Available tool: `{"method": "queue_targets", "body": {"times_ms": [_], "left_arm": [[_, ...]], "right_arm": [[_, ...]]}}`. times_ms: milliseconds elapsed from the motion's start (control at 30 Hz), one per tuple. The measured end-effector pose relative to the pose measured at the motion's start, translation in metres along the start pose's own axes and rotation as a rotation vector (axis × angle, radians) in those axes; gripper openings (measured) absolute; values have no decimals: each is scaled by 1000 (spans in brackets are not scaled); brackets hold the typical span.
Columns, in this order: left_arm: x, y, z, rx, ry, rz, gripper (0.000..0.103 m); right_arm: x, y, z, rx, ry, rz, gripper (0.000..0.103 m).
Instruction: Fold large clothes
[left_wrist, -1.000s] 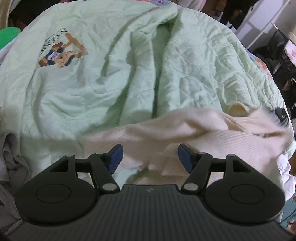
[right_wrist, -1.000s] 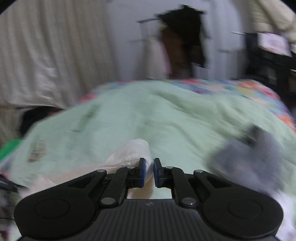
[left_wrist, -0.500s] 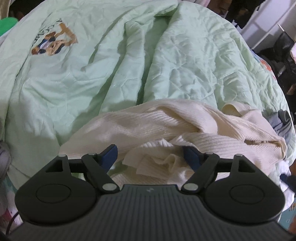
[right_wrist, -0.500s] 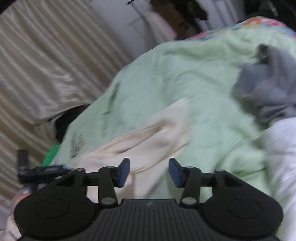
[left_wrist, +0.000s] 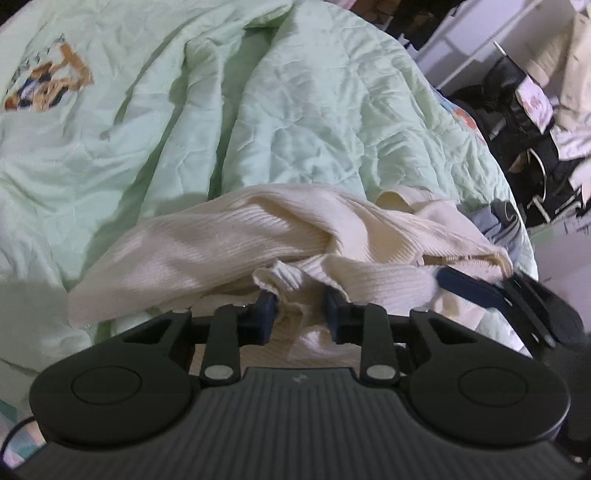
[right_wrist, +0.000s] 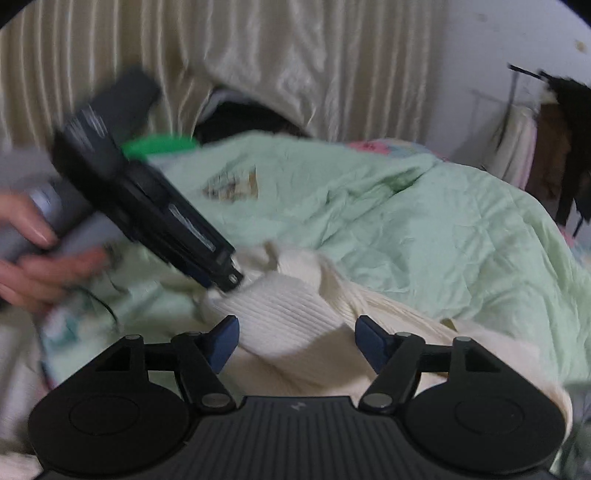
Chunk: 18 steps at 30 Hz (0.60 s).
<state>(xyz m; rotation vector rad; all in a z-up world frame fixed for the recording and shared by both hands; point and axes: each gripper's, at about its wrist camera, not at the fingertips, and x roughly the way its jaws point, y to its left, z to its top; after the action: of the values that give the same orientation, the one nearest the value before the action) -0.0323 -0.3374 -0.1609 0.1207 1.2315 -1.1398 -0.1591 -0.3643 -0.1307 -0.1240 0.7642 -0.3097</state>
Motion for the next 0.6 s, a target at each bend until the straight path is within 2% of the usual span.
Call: {"method": "queue_targets", "body": {"times_ms": [33,67,133,167,200,400,533,600], "left_arm": [[-2,0,0,0,0,-4,27],[-5,1,1,-11,5,-16,27],[-12,5,3,-35,16,-44,28],[-17,5,4,-31,14,-50,35],[-23,3,6,-21,9,-57,45],[-38,-5,7,43,-29,-30,74],[-25,-11,3,48,-13,-36,87],[-7,-16,-2,28,39,-36,88]], "right_arm": [[2,-2,-1,12,14,19,28],[3,-5,-2,36,27,46,12],[-12,-26,-9,177,15,129,9],[-23,-35,-14,223,-3,136,9],[-35,-44,-19,257,-24,128,8],[-154,-107,-69,509,-162,44,8],[-213,-134,-108,644,-205,4,8],[-224,-142,-127,692,-192,-2,8]]}}
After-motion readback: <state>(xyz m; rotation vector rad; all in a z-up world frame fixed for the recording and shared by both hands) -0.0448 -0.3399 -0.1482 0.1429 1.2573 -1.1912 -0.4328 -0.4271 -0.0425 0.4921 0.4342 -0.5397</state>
